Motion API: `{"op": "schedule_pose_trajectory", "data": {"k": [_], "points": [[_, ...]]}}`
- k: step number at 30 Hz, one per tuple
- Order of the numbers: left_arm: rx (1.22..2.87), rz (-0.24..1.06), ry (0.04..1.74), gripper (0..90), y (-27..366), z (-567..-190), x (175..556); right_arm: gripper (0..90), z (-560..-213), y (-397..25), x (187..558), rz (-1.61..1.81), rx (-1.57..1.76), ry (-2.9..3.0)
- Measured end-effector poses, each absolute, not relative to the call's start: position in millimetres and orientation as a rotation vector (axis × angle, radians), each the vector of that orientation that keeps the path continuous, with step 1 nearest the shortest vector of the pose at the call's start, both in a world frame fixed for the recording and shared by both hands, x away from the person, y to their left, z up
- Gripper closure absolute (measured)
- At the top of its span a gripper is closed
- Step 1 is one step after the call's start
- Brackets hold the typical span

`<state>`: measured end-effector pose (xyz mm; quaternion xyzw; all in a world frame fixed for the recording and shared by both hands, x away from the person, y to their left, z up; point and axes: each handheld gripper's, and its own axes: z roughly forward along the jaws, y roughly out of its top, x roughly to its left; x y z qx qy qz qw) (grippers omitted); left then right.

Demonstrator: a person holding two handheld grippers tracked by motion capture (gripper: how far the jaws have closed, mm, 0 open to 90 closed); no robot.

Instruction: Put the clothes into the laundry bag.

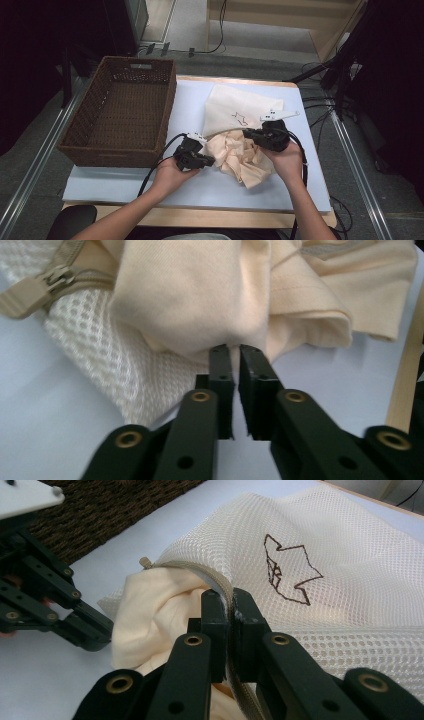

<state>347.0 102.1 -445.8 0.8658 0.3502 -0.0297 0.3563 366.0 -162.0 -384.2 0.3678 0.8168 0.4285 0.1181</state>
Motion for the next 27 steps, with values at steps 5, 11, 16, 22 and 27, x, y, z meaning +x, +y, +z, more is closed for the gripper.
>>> {"op": "schedule_pose_trajectory", "data": {"k": [5, 11, 16, 22, 27], "points": [[2.249, -0.057, 0.905, 90.0, 88, -448, 356, 87.5, -384, -161, 366, 1.255, 1.071, 2.393], [2.252, -0.007, 0.914, 90.0, 74, -446, 368, 87.5, -384, -161, 365, 1.254, 1.073, 2.397], [2.248, 0.013, 0.913, 90.0, 63, -442, 376, 87.6, -384, -160, 365, 1.254, 1.075, 2.405], [2.233, 0.044, 0.93, 90.0, 54, -437, 384, 87.6, -384, -159, 364, 1.259, 1.079, 2.407], [2.214, 0.06, 0.935, 90.0, 50, -431, 388, 87.7, -383, -159, 364, 1.266, 1.076, 2.41]]}}
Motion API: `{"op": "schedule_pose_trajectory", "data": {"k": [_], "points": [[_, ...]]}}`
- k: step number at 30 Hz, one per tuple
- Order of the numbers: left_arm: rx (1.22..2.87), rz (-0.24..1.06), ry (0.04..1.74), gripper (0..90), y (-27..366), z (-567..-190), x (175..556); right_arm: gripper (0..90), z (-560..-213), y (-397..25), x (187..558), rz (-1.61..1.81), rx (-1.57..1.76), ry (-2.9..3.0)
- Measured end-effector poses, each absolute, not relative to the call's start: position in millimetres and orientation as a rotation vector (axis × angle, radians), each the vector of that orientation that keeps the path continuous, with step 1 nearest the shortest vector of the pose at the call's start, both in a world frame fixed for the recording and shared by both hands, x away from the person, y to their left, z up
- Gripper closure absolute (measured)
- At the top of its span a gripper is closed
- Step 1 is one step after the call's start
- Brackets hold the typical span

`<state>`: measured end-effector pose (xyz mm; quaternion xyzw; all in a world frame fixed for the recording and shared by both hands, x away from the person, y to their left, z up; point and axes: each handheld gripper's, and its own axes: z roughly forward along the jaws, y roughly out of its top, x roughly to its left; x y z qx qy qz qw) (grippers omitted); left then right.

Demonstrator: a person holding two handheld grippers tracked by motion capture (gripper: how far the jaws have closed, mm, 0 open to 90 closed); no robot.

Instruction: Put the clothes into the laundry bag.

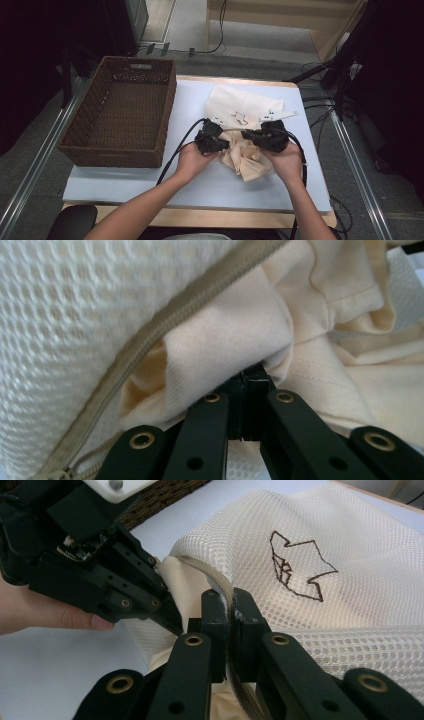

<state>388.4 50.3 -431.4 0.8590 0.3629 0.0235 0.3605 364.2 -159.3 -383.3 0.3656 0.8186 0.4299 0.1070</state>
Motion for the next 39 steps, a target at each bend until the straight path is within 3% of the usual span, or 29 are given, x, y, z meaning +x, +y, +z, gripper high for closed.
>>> {"op": "schedule_pose_trajectory", "data": {"k": [14, 22, 32, 39], "points": [[2.172, 0.144, 0.912, 90.0, 37, -419, 397, 87.7, -382, -162, 365, 1.292, 1.082, 2.398], [2.195, 0.136, 0.968, 90.0, 35, -440, 412, 87.7, -382, -161, 364, 1.291, 1.087, 2.412], [2.116, 0.096, 1.019, 90.0, 41, -430, 417, 87.8, -382, -164, 364, 1.303, 1.091, 2.413], [2.08, 0.191, 0.985, 90.0, 40, -417, 414, 87.8, -381, -166, 365, 1.319, 1.096, 2.404]]}}
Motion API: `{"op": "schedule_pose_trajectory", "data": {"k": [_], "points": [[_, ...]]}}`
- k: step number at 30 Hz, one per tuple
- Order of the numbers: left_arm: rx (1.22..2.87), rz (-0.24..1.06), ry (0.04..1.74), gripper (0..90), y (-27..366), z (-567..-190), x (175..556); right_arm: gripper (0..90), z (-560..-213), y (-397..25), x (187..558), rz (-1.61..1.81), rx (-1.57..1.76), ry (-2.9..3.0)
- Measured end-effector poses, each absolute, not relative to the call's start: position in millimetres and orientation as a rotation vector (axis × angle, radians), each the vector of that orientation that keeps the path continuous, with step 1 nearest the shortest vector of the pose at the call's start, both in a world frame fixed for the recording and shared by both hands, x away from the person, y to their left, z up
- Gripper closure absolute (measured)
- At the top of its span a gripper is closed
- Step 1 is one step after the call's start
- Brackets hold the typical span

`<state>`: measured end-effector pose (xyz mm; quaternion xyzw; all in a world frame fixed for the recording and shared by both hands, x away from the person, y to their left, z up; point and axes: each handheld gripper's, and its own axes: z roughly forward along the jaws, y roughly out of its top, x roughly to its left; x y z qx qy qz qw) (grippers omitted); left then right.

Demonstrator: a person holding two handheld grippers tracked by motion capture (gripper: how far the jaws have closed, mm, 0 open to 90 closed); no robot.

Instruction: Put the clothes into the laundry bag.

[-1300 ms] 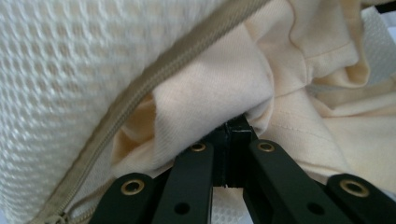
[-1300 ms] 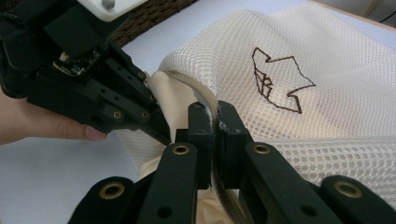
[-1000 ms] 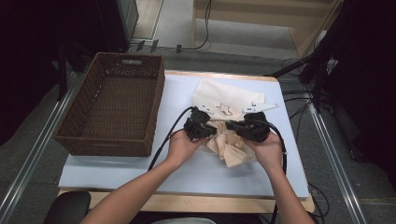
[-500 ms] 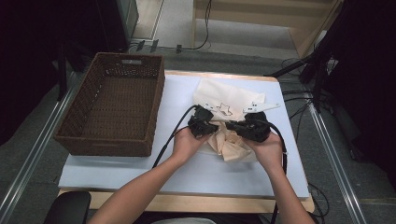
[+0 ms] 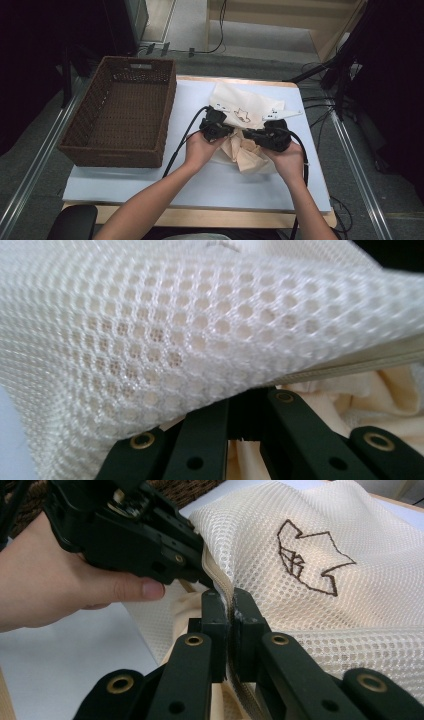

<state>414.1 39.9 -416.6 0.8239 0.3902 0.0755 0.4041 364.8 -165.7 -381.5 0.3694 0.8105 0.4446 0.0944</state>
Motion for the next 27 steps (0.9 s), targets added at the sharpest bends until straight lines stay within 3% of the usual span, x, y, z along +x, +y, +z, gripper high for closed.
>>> {"op": "schedule_pose_trajectory", "data": {"k": [8, 15, 19, 24, 27], "points": [[2.123, 0.235, 1.01, 90.0, 37, -433, 423, 87.9, -382, -163, 365, 1.313, 1.09, 2.418], [2.173, 0.155, 1.002, 89.4, 40, -439, 427, 87.7, -386, -162, 366, 1.284, 1.086, 2.425], [2.164, 0.103, 0.979, 81.2, 45, -431, 423, 87.7, -386, -164, 367, 1.29, 1.095, 2.415], [2.144, 0.04, 0.941, 58.7, 52, -420, 412, 87.7, -385, -166, 367, 1.304, 1.112, 2.408], [2.146, 0.042, 0.906, 51.9, 55, -413, 402, 87.7, -386, -167, 368, 1.301, 1.124, 2.409]]}}
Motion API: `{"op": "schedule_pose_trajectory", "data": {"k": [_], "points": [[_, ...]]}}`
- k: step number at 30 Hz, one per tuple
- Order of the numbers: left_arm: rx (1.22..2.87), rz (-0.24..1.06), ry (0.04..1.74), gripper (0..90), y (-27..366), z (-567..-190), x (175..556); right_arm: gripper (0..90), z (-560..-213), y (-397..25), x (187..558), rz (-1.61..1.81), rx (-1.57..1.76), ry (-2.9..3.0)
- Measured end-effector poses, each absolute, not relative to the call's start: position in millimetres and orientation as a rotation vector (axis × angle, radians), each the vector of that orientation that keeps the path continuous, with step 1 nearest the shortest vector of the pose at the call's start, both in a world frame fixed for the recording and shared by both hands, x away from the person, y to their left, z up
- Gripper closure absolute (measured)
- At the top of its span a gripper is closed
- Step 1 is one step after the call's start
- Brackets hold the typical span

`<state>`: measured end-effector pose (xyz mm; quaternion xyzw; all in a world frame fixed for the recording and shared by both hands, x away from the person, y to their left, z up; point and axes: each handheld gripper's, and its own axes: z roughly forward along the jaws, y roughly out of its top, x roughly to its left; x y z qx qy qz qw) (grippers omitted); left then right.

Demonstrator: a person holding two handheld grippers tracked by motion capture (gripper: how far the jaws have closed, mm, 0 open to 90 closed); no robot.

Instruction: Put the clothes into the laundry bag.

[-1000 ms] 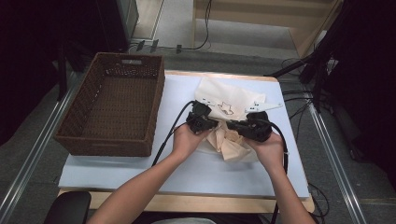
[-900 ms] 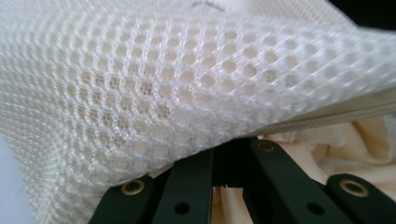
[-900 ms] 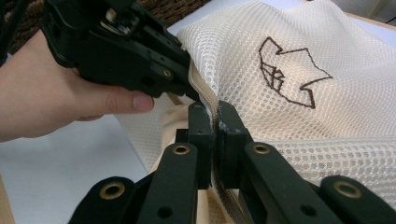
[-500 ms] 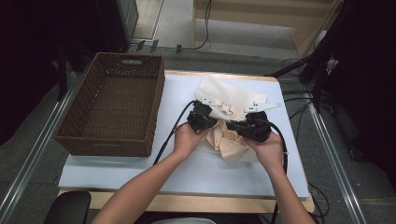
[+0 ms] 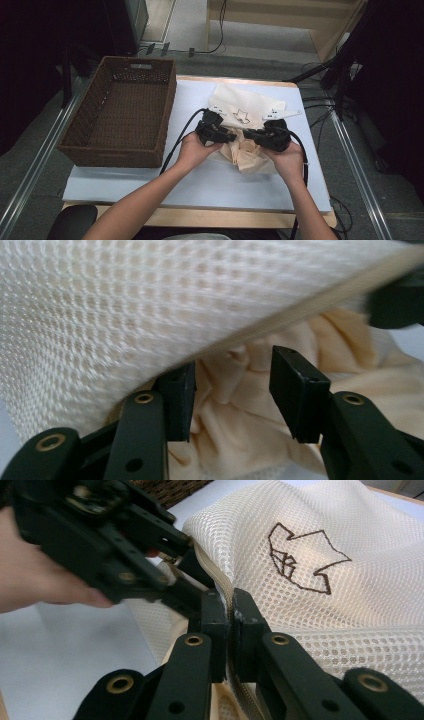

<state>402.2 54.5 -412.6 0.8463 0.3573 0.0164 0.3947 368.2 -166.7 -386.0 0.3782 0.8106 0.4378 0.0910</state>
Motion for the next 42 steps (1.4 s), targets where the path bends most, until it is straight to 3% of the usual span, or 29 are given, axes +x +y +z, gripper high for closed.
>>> {"op": "schedule_pose_trajectory", "data": {"k": [5, 20, 35, 37, 42], "points": [[2.163, 0.066, 0.85, 46.3, 59, -401, 383, 87.7, -386, -168, 369, 1.302, 1.121, 2.405], [2.183, -0.088, 0.747, 41.2, 48, -404, 334, 87.5, -388, -170, 371, 1.299, 1.139, 2.404], [2.239, -0.104, 0.762, 39.8, 12, -441, 337, 87.5, -388, -171, 371, 1.304, 1.144, 2.403], [2.245, -0.091, 0.785, 43.1, 9, -447, 340, 87.5, -388, -171, 371, 1.306, 1.146, 2.403], [2.239, -0.076, 0.85, 67.6, 9, -457, 351, 87.5, -388, -171, 370, 1.306, 1.144, 2.406]]}}
